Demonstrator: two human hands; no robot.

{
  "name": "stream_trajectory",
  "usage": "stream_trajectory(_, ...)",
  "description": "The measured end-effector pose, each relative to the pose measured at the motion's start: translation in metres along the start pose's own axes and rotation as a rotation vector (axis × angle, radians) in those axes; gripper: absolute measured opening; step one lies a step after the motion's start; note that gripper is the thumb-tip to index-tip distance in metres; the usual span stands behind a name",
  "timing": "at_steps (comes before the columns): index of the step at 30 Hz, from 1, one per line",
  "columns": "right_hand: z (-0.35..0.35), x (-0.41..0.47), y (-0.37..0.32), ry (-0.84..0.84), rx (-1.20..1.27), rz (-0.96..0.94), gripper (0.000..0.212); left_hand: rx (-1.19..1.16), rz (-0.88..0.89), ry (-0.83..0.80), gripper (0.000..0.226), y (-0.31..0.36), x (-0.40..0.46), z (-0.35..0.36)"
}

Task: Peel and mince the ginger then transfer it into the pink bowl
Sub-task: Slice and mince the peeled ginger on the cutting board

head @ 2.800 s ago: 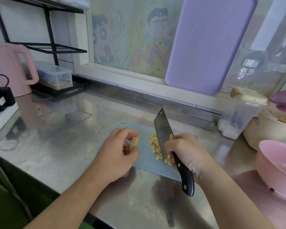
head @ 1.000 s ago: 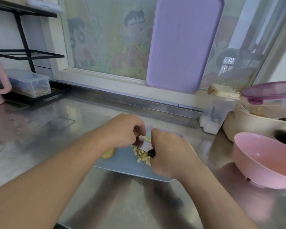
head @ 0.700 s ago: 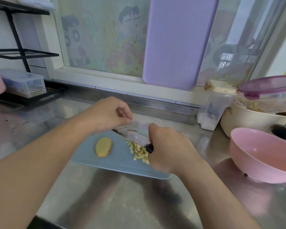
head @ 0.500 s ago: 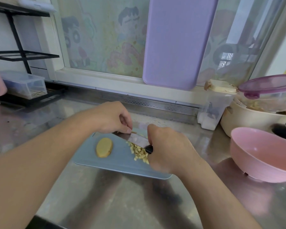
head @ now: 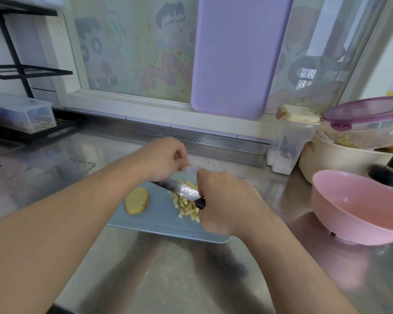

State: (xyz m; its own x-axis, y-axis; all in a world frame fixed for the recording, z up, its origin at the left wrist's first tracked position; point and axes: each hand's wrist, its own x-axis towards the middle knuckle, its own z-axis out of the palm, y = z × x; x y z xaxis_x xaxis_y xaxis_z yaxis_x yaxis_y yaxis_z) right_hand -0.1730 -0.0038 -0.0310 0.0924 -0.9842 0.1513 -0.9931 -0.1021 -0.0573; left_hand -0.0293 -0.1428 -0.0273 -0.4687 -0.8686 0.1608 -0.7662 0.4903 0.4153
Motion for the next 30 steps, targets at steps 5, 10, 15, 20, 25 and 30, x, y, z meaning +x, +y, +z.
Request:
stream_trajectory(5,0.000,0.003,0.005,0.078,0.027,0.067,0.020,-0.332,0.077,0.560,0.009,0.004,-0.013,-0.023)
stream_trajectory(10,0.004,0.007,0.015,0.196,0.114,0.156,0.008,-0.410,0.048,0.741,0.010,-0.013,-0.056,-0.015)
stream_trajectory(15,0.002,0.010,0.014,0.165,0.602,0.210,0.016,-0.256,-0.059,0.348,0.021,-0.039,-0.091,0.049)
stream_trajectory(20,0.006,0.008,-0.004,0.032,0.827,0.218,0.018,-0.037,0.011,0.344,0.018,-0.045,-0.103,0.067)
stream_trajectory(25,0.014,0.010,-0.015,-0.016,0.798,0.230,0.025,-0.082,-0.024,0.383,0.021,-0.048,-0.103,0.067)
stream_trajectory(30,0.022,0.010,-0.022,-0.020,0.707,0.245,0.028,-0.122,-0.055,0.382,0.023,-0.048,-0.104,0.066)
